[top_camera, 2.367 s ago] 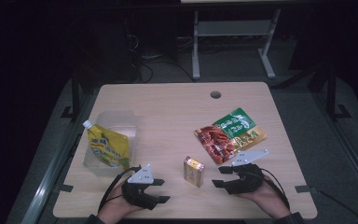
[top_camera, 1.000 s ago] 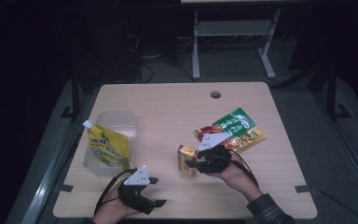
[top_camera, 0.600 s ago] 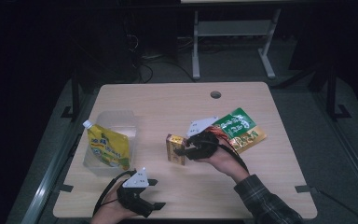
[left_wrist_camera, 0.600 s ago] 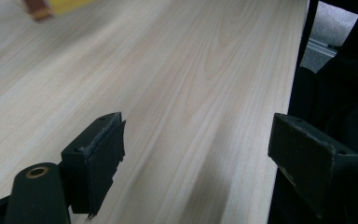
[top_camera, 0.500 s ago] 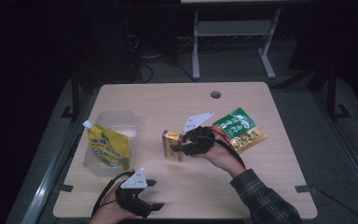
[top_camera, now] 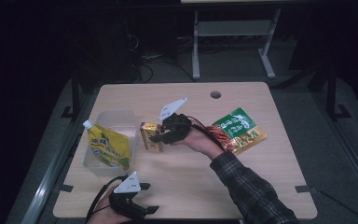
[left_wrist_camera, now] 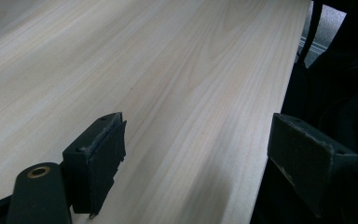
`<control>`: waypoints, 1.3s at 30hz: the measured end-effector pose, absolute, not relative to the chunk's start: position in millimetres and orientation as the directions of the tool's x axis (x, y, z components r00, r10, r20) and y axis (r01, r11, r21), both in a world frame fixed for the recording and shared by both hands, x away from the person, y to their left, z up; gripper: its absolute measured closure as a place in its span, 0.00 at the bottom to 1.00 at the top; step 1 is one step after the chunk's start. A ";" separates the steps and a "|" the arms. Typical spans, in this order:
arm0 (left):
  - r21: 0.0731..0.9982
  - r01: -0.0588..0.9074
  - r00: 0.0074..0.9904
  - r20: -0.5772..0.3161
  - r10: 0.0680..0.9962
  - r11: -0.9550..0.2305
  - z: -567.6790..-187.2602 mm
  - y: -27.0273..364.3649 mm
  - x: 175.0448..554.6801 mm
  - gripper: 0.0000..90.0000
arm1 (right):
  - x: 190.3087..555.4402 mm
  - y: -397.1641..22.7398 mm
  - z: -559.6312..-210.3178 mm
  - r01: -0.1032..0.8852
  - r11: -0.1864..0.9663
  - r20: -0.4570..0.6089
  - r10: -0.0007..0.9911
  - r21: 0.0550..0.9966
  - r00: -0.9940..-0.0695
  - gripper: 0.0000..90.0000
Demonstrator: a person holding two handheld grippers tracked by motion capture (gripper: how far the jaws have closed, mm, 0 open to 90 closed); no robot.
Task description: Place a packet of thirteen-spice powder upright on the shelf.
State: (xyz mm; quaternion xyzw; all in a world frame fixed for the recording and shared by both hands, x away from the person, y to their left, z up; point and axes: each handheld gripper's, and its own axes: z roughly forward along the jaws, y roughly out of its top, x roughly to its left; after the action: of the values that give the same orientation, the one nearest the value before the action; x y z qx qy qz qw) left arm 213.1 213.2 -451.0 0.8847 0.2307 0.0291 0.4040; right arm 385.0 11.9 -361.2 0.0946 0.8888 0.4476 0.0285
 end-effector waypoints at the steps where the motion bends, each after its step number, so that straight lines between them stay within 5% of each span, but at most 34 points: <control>1: 0.728 0.387 0.891 -0.136 0.434 -0.565 -450.8 213.7 212.3 0.20 | 386.4 16.1 -360.6 0.137 0.583 0.032 0.186 0.801 -0.982 0.75; 39: 0.726 0.392 0.892 -0.149 0.427 -0.565 -449.9 213.3 207.9 0.21 | 409.0 101.6 -360.5 0.057 0.612 -0.014 0.111 0.789 -0.994 0.75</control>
State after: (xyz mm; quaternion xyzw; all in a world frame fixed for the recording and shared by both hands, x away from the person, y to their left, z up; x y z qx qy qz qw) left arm 207.9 213.3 -449.9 0.8843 0.2313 0.0216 0.4051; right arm 409.0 101.6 -360.5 0.0470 0.8971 0.4382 0.0306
